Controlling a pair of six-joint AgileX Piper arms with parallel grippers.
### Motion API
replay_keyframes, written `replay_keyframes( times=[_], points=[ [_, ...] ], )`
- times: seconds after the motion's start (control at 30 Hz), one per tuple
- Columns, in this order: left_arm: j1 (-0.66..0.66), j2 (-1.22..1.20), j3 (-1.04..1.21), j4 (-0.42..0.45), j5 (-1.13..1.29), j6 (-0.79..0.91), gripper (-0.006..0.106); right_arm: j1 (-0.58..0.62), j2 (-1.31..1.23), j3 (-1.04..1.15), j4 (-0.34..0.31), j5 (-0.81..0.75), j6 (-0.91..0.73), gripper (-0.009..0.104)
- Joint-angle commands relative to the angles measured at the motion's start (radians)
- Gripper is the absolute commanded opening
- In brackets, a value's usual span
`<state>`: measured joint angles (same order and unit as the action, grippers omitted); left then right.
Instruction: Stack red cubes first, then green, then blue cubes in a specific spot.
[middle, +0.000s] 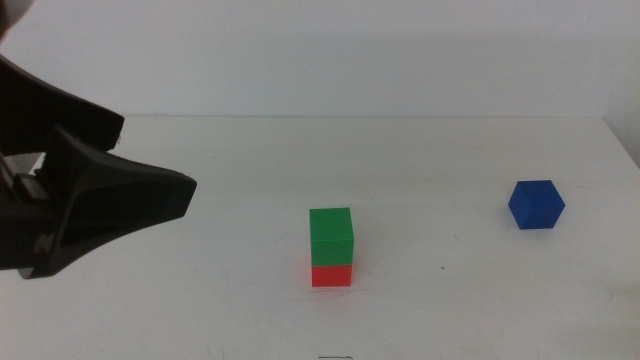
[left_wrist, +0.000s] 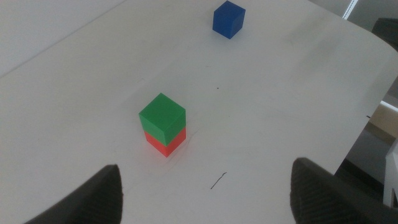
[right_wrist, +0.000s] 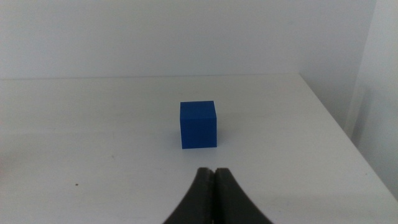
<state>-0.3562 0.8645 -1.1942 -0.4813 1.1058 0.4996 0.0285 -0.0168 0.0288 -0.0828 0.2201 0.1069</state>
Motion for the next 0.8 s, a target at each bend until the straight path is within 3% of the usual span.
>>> replay_keyframes(
  times=[0.0, 0.13, 0.27, 0.5, 0.57, 0.77],
  points=[
    [-0.001, -0.004, -0.020, -0.044, -0.056, 0.003, 0.090, -0.002, -0.014, -0.018, 0.001, -0.064, -0.005, -0.001],
    [-0.001, -0.004, -0.020, -0.044, -0.056, 0.003, 0.090, -0.002, 0.020, -0.039, 0.083, -0.012, 0.058, -0.001],
    [-0.001, -0.004, -0.020, -0.041, -0.056, 0.003, 0.090, -0.001, 0.170, -0.104, 0.225, 0.038, 0.072, -0.001],
    [-0.001, -0.004, -0.020, -0.040, -0.056, 0.003, 0.090, -0.001, 0.526, -0.362, 0.450, 0.255, -0.017, -0.001],
    [-0.001, -0.004, -0.020, -0.040, -0.056, 0.003, 0.090, -0.001, 0.599, -0.444, 0.494, 0.259, -0.038, -0.001],
    [-0.001, -0.004, -0.020, -0.040, -0.056, 0.003, 0.090, -0.001, 0.742, -0.560, 0.549, 0.230, -0.024, -0.001]
  ],
)
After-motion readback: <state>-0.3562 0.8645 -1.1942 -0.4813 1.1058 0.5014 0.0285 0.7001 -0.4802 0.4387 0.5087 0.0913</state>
